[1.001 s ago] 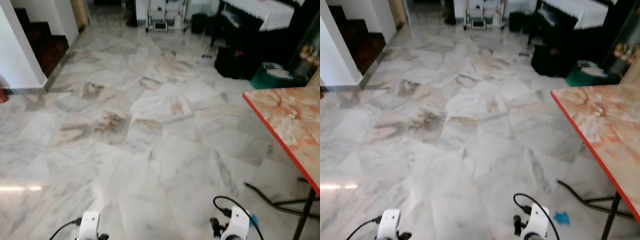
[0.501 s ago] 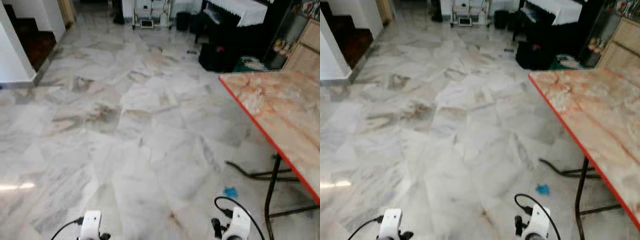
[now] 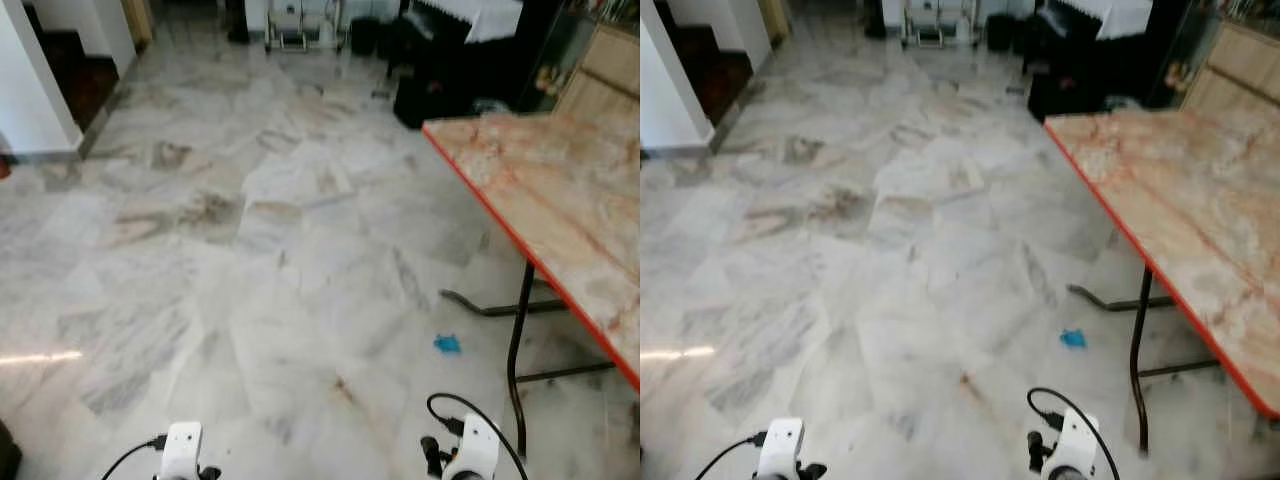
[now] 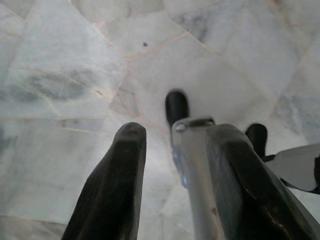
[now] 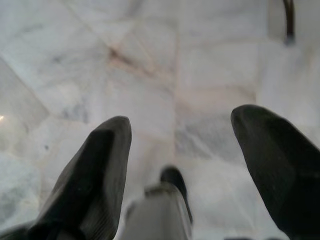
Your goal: Move the pillow to the sofa from floor
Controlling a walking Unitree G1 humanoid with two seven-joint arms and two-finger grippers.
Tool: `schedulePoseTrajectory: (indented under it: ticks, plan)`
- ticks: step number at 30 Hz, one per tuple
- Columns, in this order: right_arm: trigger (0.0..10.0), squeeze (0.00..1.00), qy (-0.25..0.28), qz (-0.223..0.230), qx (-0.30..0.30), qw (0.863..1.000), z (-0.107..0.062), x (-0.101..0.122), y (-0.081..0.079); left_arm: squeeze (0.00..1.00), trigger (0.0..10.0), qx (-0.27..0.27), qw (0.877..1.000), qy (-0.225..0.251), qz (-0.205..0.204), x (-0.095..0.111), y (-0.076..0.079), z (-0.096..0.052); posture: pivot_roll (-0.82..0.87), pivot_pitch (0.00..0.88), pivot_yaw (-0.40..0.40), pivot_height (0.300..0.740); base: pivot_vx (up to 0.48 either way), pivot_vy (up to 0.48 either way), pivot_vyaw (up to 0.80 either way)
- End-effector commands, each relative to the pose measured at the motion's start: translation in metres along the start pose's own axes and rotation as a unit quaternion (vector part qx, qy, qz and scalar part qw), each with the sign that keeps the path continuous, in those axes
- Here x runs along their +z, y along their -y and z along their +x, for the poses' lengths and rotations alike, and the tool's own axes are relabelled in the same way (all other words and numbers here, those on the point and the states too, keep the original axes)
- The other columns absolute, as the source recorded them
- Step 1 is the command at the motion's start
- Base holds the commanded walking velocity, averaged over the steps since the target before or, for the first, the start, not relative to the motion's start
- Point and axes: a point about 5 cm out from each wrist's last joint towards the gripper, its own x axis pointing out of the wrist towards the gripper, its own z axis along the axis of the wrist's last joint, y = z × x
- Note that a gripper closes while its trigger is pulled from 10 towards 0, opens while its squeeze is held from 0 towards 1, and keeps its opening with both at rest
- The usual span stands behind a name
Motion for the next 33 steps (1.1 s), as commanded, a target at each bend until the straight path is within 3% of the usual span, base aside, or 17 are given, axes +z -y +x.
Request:
schedulePoseTrajectory:
  ticks: [1, 33]
  plan:
    - [10.0, 0.0, 0.006, 0.0, 0.002, 1.0, 0.0009, 0.0039, -0.0019, 0.0, 10.0, 0.003, 1.0, -0.001, 0.007, 0.0016, -0.0027, -0.0001, -0.1, 0.0, -0.03, 0.74, -0.371, 0.0, 0.0]
    - [10.0, 0.0, 0.004, -0.002, 0.006, 1.0, 0.0009, 0.0029, -0.0038, 0.0, 10.0, 0.004, 1.0, -0.002, 0.007, 0.0016, -0.0032, -0.0002, -0.09, 0.0, -0.029, 0.74, -0.369, 0.0, 0.0]
